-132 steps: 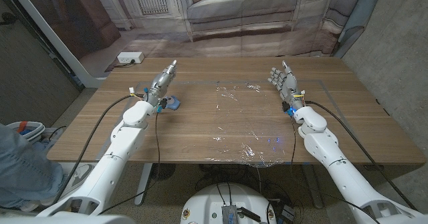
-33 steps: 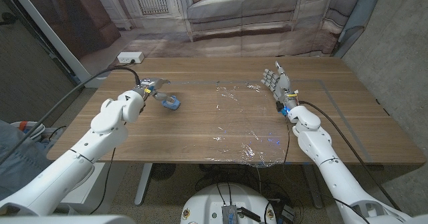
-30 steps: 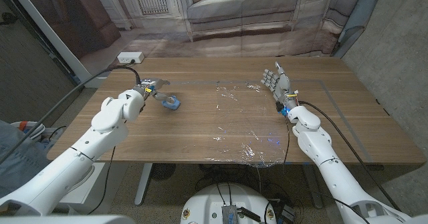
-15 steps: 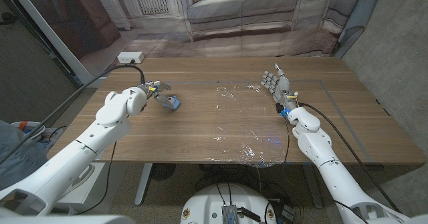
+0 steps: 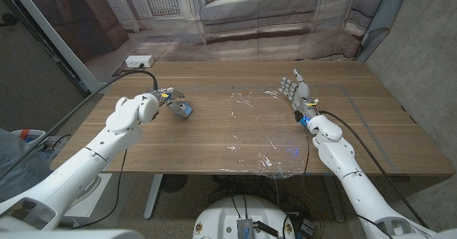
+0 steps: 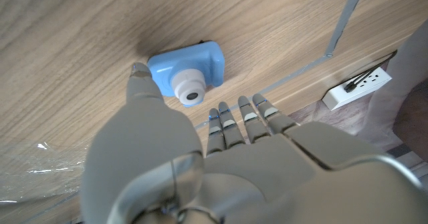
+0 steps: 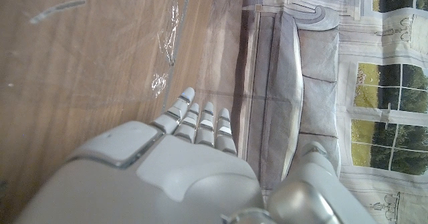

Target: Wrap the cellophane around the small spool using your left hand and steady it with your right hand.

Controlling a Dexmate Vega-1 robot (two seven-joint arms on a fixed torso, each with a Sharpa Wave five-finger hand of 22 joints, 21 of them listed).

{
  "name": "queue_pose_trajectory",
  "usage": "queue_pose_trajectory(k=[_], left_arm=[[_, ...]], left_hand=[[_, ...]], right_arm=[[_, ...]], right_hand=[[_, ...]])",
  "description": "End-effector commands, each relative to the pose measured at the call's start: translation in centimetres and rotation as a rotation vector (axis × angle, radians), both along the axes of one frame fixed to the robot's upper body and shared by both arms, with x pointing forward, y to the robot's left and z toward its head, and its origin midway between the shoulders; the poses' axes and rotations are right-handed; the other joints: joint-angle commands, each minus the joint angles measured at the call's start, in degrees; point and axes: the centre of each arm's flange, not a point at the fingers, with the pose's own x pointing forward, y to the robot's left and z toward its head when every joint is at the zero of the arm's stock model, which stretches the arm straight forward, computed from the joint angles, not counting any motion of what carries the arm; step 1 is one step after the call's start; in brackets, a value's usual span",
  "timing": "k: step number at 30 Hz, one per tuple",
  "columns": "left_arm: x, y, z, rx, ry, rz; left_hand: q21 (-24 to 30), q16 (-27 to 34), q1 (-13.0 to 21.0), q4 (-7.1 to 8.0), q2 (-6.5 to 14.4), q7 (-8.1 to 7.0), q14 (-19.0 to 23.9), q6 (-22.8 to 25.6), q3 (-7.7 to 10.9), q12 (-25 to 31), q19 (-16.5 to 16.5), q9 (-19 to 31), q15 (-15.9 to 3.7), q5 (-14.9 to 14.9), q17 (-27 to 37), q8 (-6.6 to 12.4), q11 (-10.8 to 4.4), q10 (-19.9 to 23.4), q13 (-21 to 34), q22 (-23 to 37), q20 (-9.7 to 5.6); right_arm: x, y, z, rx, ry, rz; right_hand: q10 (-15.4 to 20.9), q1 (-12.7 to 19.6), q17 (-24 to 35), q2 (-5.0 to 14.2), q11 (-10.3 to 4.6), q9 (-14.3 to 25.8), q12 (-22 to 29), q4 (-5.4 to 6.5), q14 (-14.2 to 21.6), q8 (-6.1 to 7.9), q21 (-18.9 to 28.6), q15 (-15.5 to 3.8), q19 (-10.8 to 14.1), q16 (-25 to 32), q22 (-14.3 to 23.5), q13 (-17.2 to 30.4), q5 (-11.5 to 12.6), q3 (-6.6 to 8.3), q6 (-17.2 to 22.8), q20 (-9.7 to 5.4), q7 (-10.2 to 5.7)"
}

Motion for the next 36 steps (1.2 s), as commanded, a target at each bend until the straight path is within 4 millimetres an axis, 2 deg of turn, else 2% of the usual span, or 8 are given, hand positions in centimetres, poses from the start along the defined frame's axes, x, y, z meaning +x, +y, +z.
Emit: queue_pose_trajectory(k=[1, 9, 19, 22, 27, 30, 31, 36], left_arm=[[0.9, -0.4, -0.6, -0.009, 0.016, -0.016], [1.2, 0.0, -1.1, -0.018, 0.029, -0.007], [1.3, 0.2, -1.3, -0.032, 0.033, 0.0], [1.5, -0.1, -1.7, -0.058, 0.028, -0.017], [1.8, -0.7, -2.5, -0.1, 0.017, -0.041], [2.1, -1.1, -2.8, -0.13, 0.013, -0.051], [2.1, -1.2, -2.9, -0.136, 0.009, -0.055], [2.3, -1.8, -3.2, -0.167, -0.006, -0.075]], left_hand=[[0.0, 0.34, 0.41, 0.22, 0.29, 0.14, -0.19, 0.18, -0.21, -0.07, -0.33, 0.25, -0.17, 0.18, 0.18, 0.27, -0.16, -0.14, 0.32, 0.24, 0.12], [0.4, 0.63, 0.8, 0.33, 0.75, 0.47, 0.36, 0.7, -0.1, 0.32, 0.67, 0.3, -0.42, 0.16, 0.22, 0.51, -0.15, 0.65, 0.39, 0.25, 0.43], [1.32, 0.86, 2.37, 0.17, 2.09, 1.03, 0.85, 1.48, 0.6, 0.51, 3.16, 0.38, -0.07, 0.09, 0.29, 0.83, 0.41, 1.01, 0.51, 0.32, 2.0], [2.24, 1.42, 4.76, -0.34, 3.86, 1.65, 2.44, 3.32, 1.83, 1.11, 5.77, 0.48, -0.02, -0.08, 0.35, 1.52, 0.78, 2.61, 0.62, 0.4, 2.28], [5.32, 2.6, 10.18, -1.03, 6.58, 2.11, 7.24, 7.39, 4.44, 2.33, 14.54, 0.79, -0.65, -0.95, 0.6, 2.8, 0.75, 6.73, 1.07, 0.48, 2.91], [6.41, 3.39, 12.44, -1.13, 7.41, 2.01, 10.18, 9.95, 5.72, 3.06, 17.72, 0.94, -1.24, -1.39, 0.81, 3.59, 0.45, 9.22, 1.35, 0.43, 2.81], [6.75, 3.44, 13.3, -1.12, 7.8, 2.23, 10.65, 10.73, 6.29, 3.29, 18.68, 1.0, -0.86, -1.51, 0.89, 3.81, 0.9, 10.04, 1.47, 0.43, 2.79], [8.33, 4.46, 17.43, -1.09, 8.12, 1.23, 15.63, 17.09, 9.07, 4.72, 23.11, 1.19, -2.87, -2.45, 1.06, 5.74, 0.23, 15.45, 1.98, 0.34, 1.09]], right_arm=[[0.1, 0.0, 0.1, -0.009, 0.011, -0.008], [0.1, 0.1, 0.2, -0.015, 0.015, -0.014], [0.4, 0.3, -0.1, -0.013, 0.032, -0.01], [0.4, 0.3, -0.3, -0.01, 0.034, -0.012], [0.4, 0.1, -0.4, -0.01, 0.037, -0.015], [0.4, 0.0, -0.4, -0.009, 0.038, -0.014], [0.4, 0.0, -0.5, -0.01, 0.039, -0.014], [0.5, 0.0, -0.7, -0.009, 0.046, -0.009]], right_hand=[[0.61, 0.16, 0.22, 0.5, 0.17, 0.22, 0.48, 0.08, 0.51, 0.31, -0.42, 0.19, 0.43, 0.14, 0.08, 0.2, 0.02, -0.11, 0.42, -0.1, -0.11], [0.61, 0.16, 0.23, 0.59, 0.05, 0.22, 0.46, 0.09, 0.53, 0.28, -0.61, 0.16, 0.5, 0.11, 0.09, 0.21, -0.01, -0.14, 0.4, -0.09, -0.16], [0.6, 0.18, 0.24, 0.74, 0.07, 0.23, 0.43, 0.11, 0.56, 0.24, -0.85, 0.08, 0.6, 0.08, 0.1, 0.21, -0.05, -0.17, 0.39, -0.04, -0.19], [0.58, 0.18, 0.24, 0.73, 0.13, 0.23, 0.42, 0.1, 0.56, 0.25, -0.92, 0.11, 0.64, 0.07, 0.1, 0.22, -0.06, -0.2, 0.43, -0.05, -0.18], [0.63, 0.21, 0.24, 0.74, 0.26, 0.24, 0.42, 0.08, 0.54, 0.24, -1.04, 0.15, 0.7, 0.04, 0.11, 0.22, -0.08, -0.24, 0.44, -0.06, -0.18], [0.64, 0.23, 0.24, 0.76, 0.08, 0.24, 0.42, 0.07, 0.55, 0.23, -1.13, 0.16, 0.75, 0.02, 0.11, 0.22, -0.09, -0.26, 0.44, -0.02, -0.23], [0.66, 0.23, 0.23, 0.76, 0.11, 0.24, 0.43, 0.06, 0.57, 0.24, -1.15, 0.21, 0.76, 0.03, 0.11, 0.22, -0.09, -0.27, 0.46, -0.02, -0.24], [0.73, 0.22, 0.24, 0.76, 0.16, 0.25, 0.44, 0.06, 0.66, 0.25, -1.28, 0.25, 0.82, 0.05, 0.11, 0.23, -0.11, -0.32, 0.52, -0.02, -0.26]])
